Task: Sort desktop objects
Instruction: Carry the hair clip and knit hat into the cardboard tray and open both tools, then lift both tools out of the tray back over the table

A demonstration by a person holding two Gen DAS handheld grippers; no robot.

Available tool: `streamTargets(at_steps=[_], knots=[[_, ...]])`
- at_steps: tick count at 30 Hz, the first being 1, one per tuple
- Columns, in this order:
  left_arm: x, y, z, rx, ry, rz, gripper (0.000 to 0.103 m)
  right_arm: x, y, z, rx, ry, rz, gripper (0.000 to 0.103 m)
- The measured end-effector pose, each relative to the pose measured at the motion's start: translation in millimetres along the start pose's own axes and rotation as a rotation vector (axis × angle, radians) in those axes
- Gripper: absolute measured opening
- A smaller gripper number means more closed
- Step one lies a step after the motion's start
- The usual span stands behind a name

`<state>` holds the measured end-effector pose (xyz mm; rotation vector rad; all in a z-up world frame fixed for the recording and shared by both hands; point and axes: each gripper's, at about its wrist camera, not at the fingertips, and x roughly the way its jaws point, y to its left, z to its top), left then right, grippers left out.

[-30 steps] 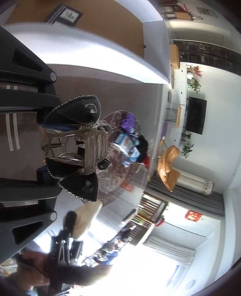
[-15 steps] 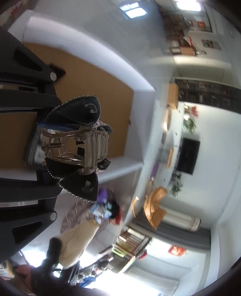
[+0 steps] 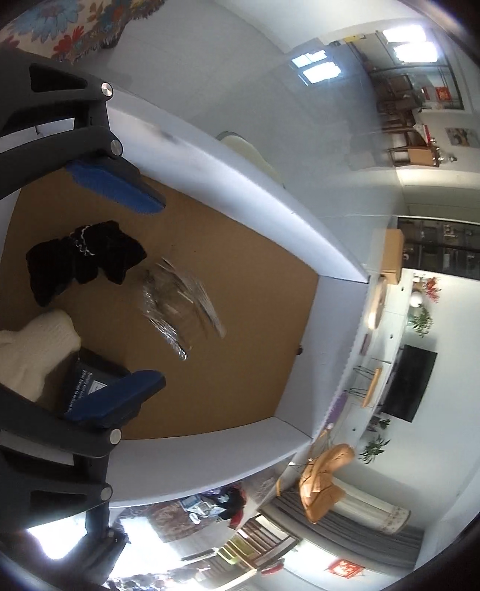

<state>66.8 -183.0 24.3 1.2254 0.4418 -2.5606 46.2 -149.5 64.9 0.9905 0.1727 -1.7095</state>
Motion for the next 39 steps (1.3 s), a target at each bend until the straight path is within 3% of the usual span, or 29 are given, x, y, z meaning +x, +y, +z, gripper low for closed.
streamTargets(at_steps=[5, 8, 12, 14, 15, 20, 23, 24, 27, 33, 39], knots=[[-23.3, -16.7, -12.0, 0.020, -0.092, -0.018, 0.086, -65.6, -18.3, -30.2, -0.021, -0.211, -0.145, 0.103], [-45.4, -51.7, -17.9, 0.084, -0.144, -0.081, 0.086, -99.7, -41.4, -67.1, -0.001, -0.249, -0.296, 0.103], [-77.4, -116.1, -21.8, 0.189, -0.196, -0.211, 0.087, -123.5, -109.1, -127.9, 0.057, -0.166, -0.567, 0.103], [-90.9, -153.2, -23.2, 0.240, -0.207, -0.281, 0.092, -139.0, -142.3, -156.3, 0.113, -0.126, -0.681, 0.103], [-97.3, -170.3, -25.5, 0.259, -0.205, -0.313, 0.099, -151.9, -160.0, -172.1, 0.158, -0.111, -0.738, 0.103], [-86.3, -260.5, -48.0, 0.345, -0.107, -0.459, 0.103, -196.4, -231.1, -221.6, 0.365, -0.033, -0.921, 0.103], [-53.7, -307.3, -67.7, 0.390, -0.022, -0.454, 0.103, -221.8, -262.3, -240.3, 0.510, -0.025, -0.953, 0.103], [-42.3, -320.0, -76.1, 0.410, -0.007, -0.451, 0.103, -228.5, -269.5, -245.6, 0.557, -0.058, -0.922, 0.103], [-1.1, -350.9, -102.2, 0.468, 0.019, -0.365, 0.103, -243.7, -273.6, -250.3, 0.641, -0.123, -0.903, 0.103], [77.9, -382.6, -108.8, 0.509, 0.019, -0.194, 0.103, -235.1, -280.9, -243.7, 0.624, -0.070, -0.954, 0.103], [113.9, -383.7, -100.5, 0.471, 0.060, -0.151, 0.103, -234.1, -281.8, -246.0, 0.624, -0.074, -0.949, 0.103]])
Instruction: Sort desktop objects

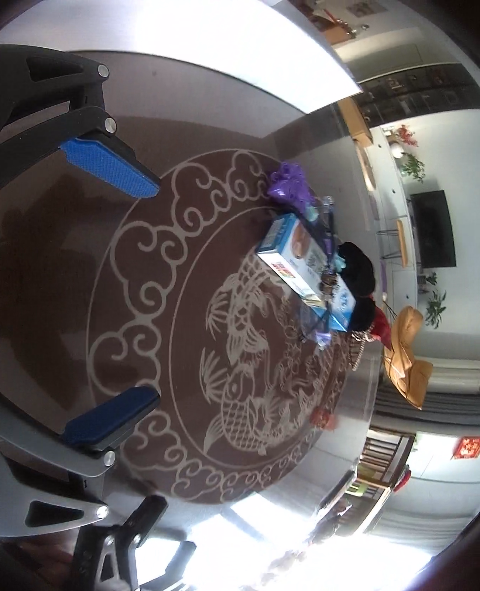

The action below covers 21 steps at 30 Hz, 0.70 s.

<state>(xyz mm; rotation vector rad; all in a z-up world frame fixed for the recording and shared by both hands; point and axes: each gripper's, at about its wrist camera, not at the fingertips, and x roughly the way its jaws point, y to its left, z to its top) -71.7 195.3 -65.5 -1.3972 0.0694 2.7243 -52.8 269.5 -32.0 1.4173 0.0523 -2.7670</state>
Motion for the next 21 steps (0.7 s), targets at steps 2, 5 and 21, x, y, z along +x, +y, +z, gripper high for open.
streamTargets(at_steps=[2, 5, 21], knots=[[2.2, 0.9, 0.1, -0.004, 0.006, -0.002, 0.103, 0.2, 0.2, 0.0, 0.000, 0.000, 0.000, 0.103], [3.7, 0.7, -0.6, -0.002, 0.015, -0.002, 0.103, -0.2, -0.6, 0.2, 0.000, -0.001, 0.000, 0.103], [2.2, -0.1, -1.7, -0.006, 0.012, -0.001, 0.103, 0.0, 0.0, -0.3, 0.000, -0.001, 0.000, 0.103]])
